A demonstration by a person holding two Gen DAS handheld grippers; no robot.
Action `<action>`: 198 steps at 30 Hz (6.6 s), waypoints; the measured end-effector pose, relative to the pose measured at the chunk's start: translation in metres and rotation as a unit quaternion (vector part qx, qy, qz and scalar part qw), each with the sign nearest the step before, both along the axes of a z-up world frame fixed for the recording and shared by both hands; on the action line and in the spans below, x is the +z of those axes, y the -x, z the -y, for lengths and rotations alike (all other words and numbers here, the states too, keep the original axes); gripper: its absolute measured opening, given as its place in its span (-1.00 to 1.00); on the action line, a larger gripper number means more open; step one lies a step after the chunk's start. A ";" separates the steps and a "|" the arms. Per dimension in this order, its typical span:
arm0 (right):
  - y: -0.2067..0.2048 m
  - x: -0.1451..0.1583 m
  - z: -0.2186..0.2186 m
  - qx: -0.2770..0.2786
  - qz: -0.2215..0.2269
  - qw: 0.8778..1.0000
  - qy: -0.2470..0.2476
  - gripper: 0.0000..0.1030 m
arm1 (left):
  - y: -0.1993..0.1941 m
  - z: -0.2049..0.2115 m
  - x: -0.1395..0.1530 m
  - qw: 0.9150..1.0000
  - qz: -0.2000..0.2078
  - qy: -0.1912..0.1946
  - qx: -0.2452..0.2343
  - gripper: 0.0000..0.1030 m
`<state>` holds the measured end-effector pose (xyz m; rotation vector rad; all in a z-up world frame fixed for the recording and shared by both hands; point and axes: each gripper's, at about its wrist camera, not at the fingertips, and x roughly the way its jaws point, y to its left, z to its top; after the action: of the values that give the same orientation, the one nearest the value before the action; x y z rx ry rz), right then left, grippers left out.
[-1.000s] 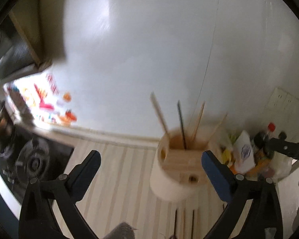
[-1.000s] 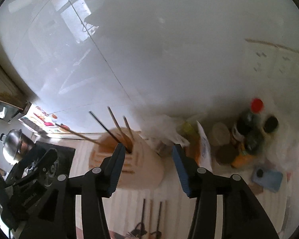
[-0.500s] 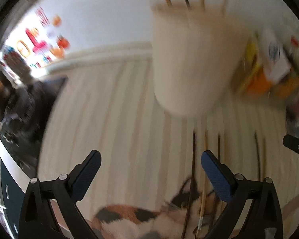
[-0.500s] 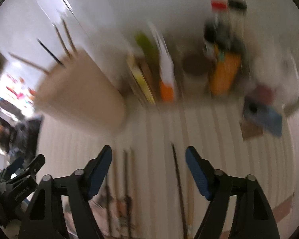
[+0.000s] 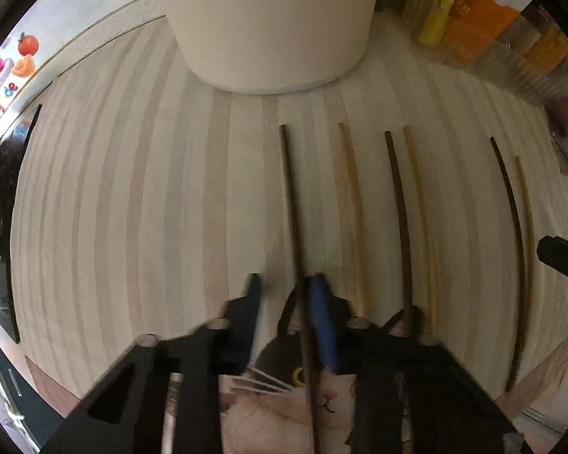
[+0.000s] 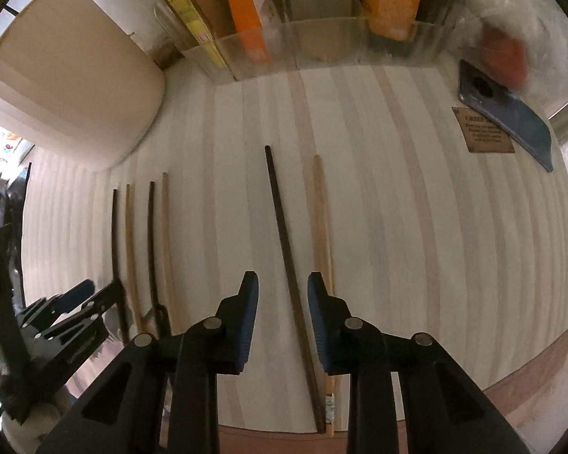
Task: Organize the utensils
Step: 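Grasp a dark chopstick with the left tool while the right tool grasps another dark chopstick, then lift both dark chopsticks and carry them down into the cream holder, then open both tools to release the dark chopsticks in the holder, then grasp a light wooden chopstick with the left tool while the right tool grasps another light wooden chopstick, then lift both light wooden chopsticks and lower them into the cream holder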
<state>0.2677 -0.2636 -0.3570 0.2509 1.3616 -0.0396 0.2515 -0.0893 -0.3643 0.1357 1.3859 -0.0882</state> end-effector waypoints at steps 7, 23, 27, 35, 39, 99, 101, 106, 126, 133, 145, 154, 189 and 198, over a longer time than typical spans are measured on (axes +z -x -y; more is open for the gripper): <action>-0.013 -0.023 -0.017 0.056 -0.013 0.997 0.056 -0.44 | 0.005 -0.026 0.003 1.000 0.006 -0.028 0.013 -0.92; 0.000 -0.033 -0.041 0.045 -0.077 0.996 0.027 -0.87 | 0.004 -0.071 0.008 0.999 -0.002 0.000 0.040 -0.91; -0.015 -0.031 -0.052 0.061 -0.090 0.993 0.041 -0.87 | -0.004 -0.077 0.010 0.999 -0.004 0.004 0.043 -0.91; -0.028 -0.040 -0.072 0.074 -0.103 0.989 0.073 -0.86 | -0.005 -0.082 0.009 0.999 -0.005 0.006 0.044 -0.91; -0.031 -0.041 -0.083 0.075 -0.108 0.988 0.085 -0.86 | -0.005 -0.080 0.010 0.999 -0.005 0.004 0.043 -0.91; -0.085 0.341 -0.094 0.080 0.314 0.945 -0.049 -0.89 | -0.076 -0.078 0.367 0.934 0.328 0.139 -0.013 -0.95; -0.099 0.351 -0.101 0.077 0.326 0.942 -0.040 -0.89 | -0.098 -0.079 0.360 0.940 0.315 0.130 -0.010 -0.95; -0.134 0.342 -0.113 0.071 0.329 0.941 -0.032 -0.89 | -0.138 -0.082 0.331 0.954 0.279 0.111 -0.007 -0.95; -0.200 0.265 -0.127 0.100 0.238 0.966 -0.030 -0.73 | -0.143 -0.101 0.311 0.969 0.211 0.130 0.027 -0.59; -0.163 0.279 -0.102 0.070 0.258 0.963 -0.040 -0.07 | -0.087 -0.130 0.338 0.945 0.300 0.109 0.074 0.89; -0.045 0.236 -0.041 -0.004 0.267 0.963 -0.022 0.55 | -0.020 -0.125 0.243 0.962 0.250 0.019 0.108 1.00; -0.004 0.128 0.000 -0.033 0.147 0.989 -0.002 0.29 | -0.004 -0.087 0.137 0.988 0.129 0.010 0.083 0.97; 0.012 -0.036 -0.031 0.039 -0.072 0.996 0.028 -0.86 | -0.005 -0.092 -0.004 0.998 -0.046 0.002 0.031 -0.90; -0.013 -0.036 -0.036 0.058 -0.100 0.993 0.038 -0.85 | -0.006 -0.083 0.005 0.999 -0.045 0.003 0.031 -0.90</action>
<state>0.2802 -0.2271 -0.3929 0.1044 1.5691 -0.0193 0.2574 -0.0064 -0.3594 0.0857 1.4785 -0.0471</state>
